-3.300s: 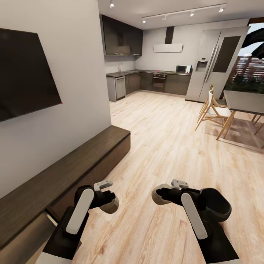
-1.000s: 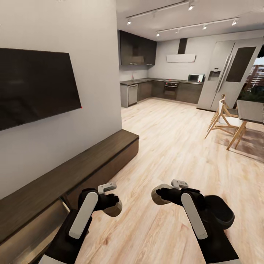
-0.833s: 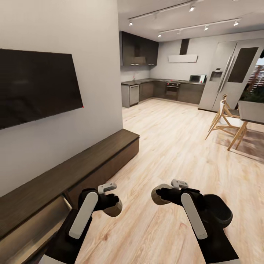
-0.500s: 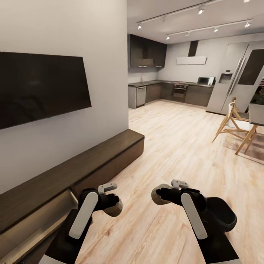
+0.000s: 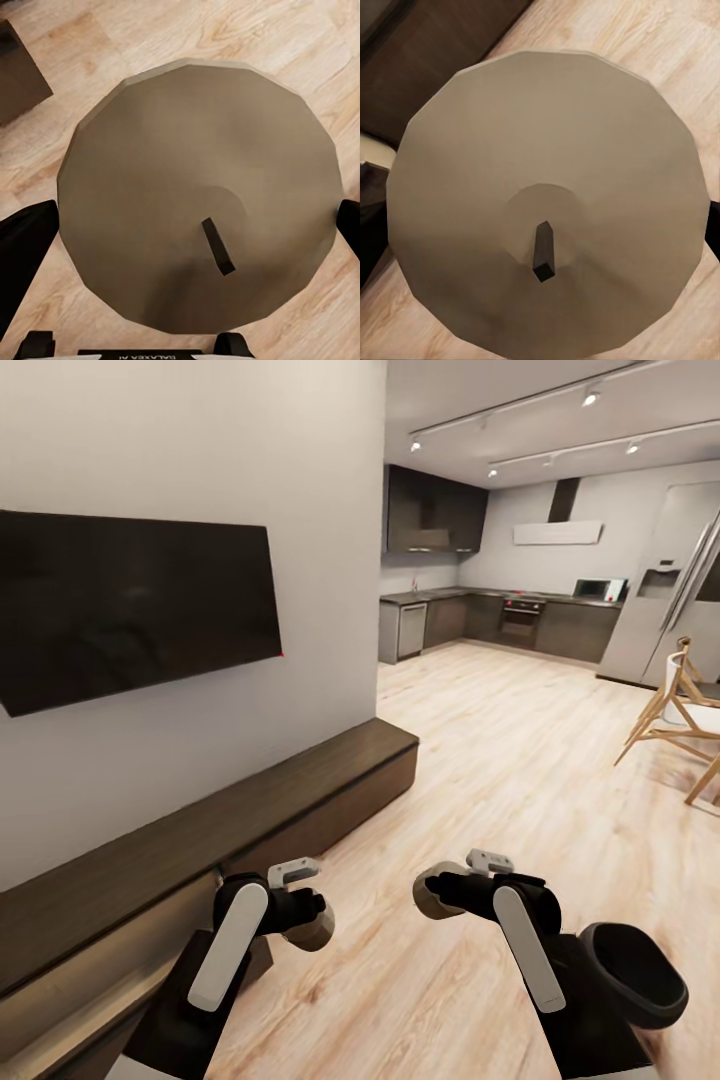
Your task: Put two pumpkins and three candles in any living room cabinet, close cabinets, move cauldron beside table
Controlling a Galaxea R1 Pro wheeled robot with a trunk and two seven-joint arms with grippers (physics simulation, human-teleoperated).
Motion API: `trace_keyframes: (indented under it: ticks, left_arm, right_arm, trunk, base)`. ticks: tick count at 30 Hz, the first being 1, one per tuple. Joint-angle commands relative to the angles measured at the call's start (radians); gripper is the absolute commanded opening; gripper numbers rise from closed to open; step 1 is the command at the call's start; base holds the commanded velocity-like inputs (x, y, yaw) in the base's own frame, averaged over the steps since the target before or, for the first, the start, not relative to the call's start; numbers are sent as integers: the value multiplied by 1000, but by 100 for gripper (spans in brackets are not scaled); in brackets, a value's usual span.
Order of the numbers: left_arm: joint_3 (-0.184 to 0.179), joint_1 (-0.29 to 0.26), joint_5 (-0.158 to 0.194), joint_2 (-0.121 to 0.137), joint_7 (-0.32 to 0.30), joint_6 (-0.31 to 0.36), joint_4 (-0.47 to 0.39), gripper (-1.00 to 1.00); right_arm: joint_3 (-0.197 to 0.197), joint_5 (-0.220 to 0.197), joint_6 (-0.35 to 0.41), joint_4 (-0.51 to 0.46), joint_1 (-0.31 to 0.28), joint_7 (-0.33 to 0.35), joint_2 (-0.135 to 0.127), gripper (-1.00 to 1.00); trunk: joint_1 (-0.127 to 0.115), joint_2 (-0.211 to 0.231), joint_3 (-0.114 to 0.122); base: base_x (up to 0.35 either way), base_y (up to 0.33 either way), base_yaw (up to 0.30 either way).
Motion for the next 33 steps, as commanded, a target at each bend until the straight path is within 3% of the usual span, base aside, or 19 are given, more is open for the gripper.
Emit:
trace_keyframes:
  ticks: [1, 33]
  left_arm:
    - [-1, -1, 10, 0, 10, 2, -1, -100]
    - [-1, -1, 10, 0, 10, 2, -1, -100]
  right_arm:
    - [0, -10, 2, -1, -1, -11, 0, -100]
    - [-1, -8, 2, -1, -1, -11, 0, -100]
  trunk:
    - [0, -1, 0]
    - [0, -1, 45]
  base:
    - [0, 0, 179]
    - [0, 0, 175]
